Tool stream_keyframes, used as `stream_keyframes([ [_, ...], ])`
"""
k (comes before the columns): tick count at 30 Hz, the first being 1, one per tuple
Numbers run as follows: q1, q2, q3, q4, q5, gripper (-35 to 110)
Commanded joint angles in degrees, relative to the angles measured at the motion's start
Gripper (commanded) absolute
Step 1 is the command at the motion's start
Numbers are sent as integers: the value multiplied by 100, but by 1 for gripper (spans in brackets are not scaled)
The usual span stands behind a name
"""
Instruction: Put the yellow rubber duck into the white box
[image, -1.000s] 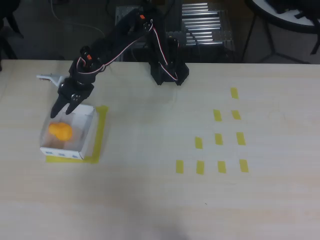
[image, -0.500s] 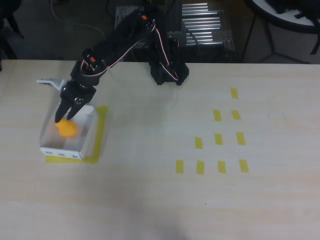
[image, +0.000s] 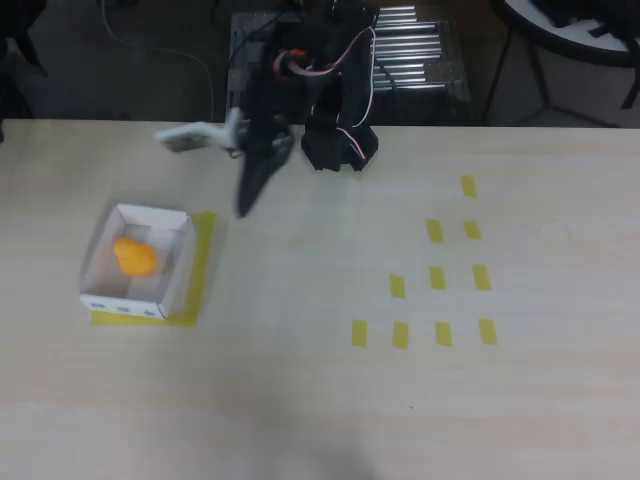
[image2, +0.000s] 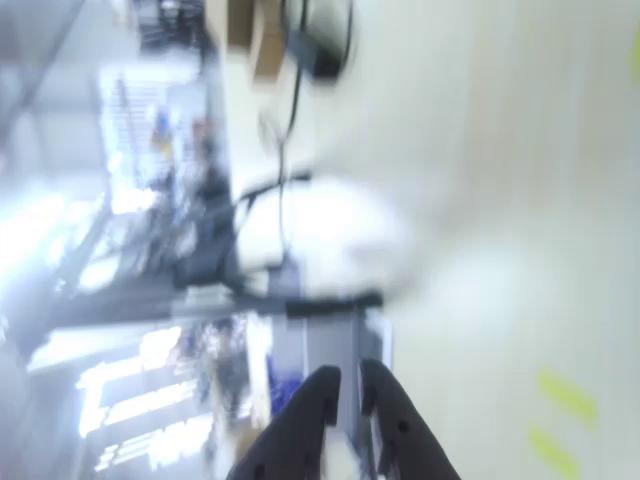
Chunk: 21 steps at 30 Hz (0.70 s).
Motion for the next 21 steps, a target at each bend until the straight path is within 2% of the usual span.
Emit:
stream_keyframes([
  [1, -1143, 2830, 1872, 562, 650, 0],
  [7, -1670, 4096, 3384, 1556, 1292, 0],
  [15, -1881, 4658, 4386, 2232, 1705, 0],
  [21, -1688, 4658, 4737, 2347, 1767, 0],
])
